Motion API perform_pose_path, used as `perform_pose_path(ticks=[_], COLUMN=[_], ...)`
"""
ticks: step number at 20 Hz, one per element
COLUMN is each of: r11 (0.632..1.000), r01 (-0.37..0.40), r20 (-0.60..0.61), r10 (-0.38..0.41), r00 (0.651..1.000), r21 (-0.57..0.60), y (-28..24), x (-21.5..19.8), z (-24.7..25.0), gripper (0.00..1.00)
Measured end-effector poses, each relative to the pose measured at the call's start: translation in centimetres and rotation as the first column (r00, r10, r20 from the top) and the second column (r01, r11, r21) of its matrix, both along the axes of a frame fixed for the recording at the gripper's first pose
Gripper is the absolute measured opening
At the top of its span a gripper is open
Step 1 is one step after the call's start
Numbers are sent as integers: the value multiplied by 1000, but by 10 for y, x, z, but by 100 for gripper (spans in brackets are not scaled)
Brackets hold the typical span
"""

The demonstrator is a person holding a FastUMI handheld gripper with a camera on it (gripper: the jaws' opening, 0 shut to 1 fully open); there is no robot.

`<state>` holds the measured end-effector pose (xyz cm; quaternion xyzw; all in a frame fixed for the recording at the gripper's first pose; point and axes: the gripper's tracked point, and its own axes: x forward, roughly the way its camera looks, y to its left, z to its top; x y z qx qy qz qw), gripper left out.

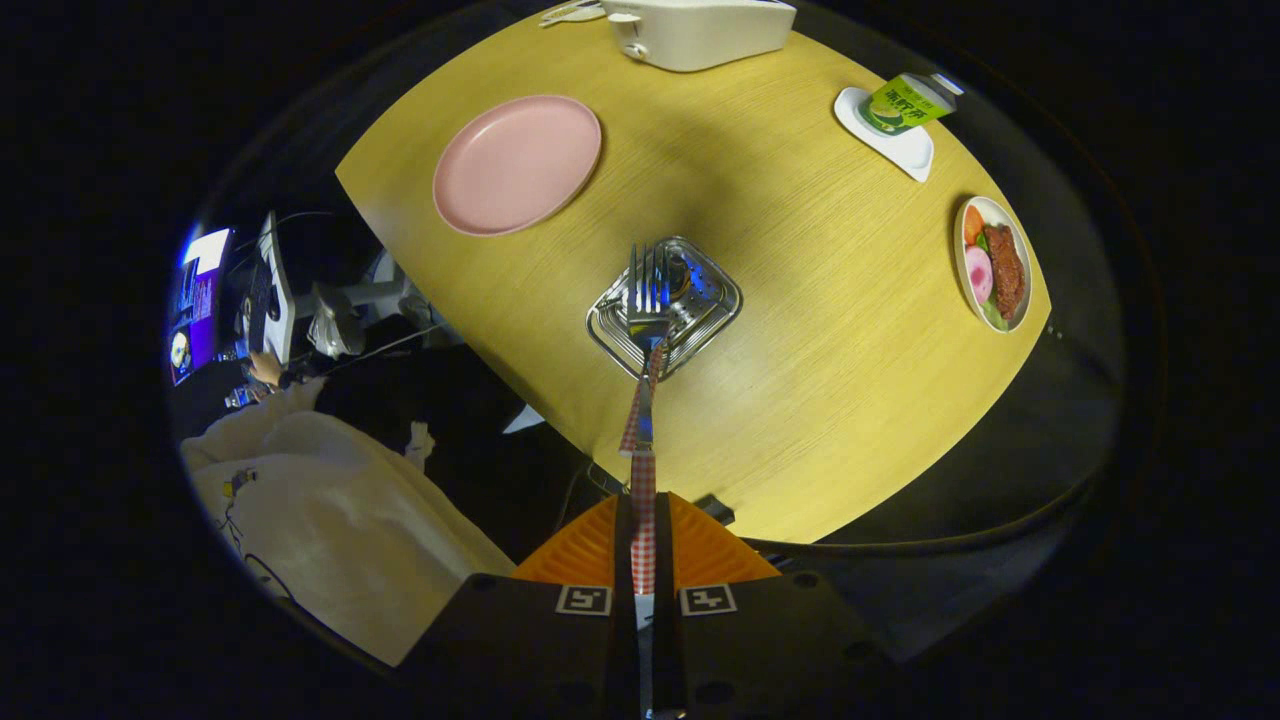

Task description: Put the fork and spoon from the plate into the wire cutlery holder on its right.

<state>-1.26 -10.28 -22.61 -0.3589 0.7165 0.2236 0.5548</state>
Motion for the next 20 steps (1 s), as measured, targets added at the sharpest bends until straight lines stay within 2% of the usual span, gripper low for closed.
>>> perform_pose_path(ticks=[5,12,17,18,20], r11=[998,996,996,995,989], r01=[-1,36,84,94,111], r20=[-90,-122,-84,-69,-19], r10=[-4,-46,-84,-92,-110], r00=[996,991,993,993,994], r21=[-63,-83,-1,33,98], y=[-12,-9,11,16,23], x=[7,17,28,28,33], z=[-16,-33,-32,-29,-22], gripper=[10,11,23,31,70])
